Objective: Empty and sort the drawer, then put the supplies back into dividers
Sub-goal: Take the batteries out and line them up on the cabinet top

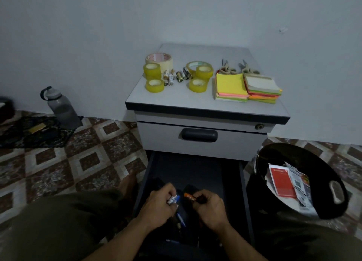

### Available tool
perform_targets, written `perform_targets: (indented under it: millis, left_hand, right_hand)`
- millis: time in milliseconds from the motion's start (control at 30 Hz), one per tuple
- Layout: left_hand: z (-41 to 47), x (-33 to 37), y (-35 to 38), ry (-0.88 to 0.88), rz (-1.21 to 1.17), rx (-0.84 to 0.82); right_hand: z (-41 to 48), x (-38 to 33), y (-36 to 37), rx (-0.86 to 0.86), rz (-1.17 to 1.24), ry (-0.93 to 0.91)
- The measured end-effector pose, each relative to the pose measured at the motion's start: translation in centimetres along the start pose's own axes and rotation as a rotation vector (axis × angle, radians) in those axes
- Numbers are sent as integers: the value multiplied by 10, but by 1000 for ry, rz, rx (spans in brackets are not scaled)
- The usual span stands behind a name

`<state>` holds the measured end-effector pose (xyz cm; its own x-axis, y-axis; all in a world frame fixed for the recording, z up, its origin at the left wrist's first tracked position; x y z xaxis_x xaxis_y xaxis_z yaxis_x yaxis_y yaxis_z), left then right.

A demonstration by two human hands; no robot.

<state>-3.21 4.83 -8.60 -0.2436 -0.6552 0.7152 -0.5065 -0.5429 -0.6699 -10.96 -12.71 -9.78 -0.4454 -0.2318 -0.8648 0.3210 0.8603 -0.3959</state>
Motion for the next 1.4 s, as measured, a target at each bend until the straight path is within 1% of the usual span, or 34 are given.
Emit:
perform_targets:
  millis: [200,433,567,667,733,800,933,1067,1233,1400]
  left_hand:
    - [-11,37,-34,25,-70,102]
    - [-34,92,-104,98,-99,201]
    - [-34,137,-160,124,-138,281]
    - [-20,169,-198,146,-167,339]
    - [-3,186,-219,148,-140,386]
    - [17,200,-235,134,-168,414]
    - [66,216,-256,84,-241,413]
    - [115,220,-268,22,-236,400]
    - [150,222,-264,-19,-160,388]
    - [165,219,-257,-31,-48,408]
  right_hand:
    - [-14,-42,-20,88,50,-93]
    - [-32,-100,-55,113,82,-238]
    - [-34,-158,-85,106,146,-368]
    - [-28,-213,-107,143,176,-454]
    - [-17,-246,-117,150,195,-464]
    - [1,-274,-125,167,201,-464]
    - [42,-321,-132,239,125,-484]
    - [83,-350,-128,226,44,-474]
    - [131,-365,-121,229,-135,-471]
    - [157,-365,-115,207,-229,-495]
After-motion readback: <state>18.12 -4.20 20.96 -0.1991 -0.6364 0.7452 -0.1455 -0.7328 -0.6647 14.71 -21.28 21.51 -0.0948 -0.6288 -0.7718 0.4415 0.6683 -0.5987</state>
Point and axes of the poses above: each hand's wrist, its own z-axis towards the middle knuckle, its own y-axis out of the palm, x = y × z, the point moved 2 cm from there along z, towards the middle knuckle, and after that the axes turned 6 degrees about z, right-handed, at the moved point
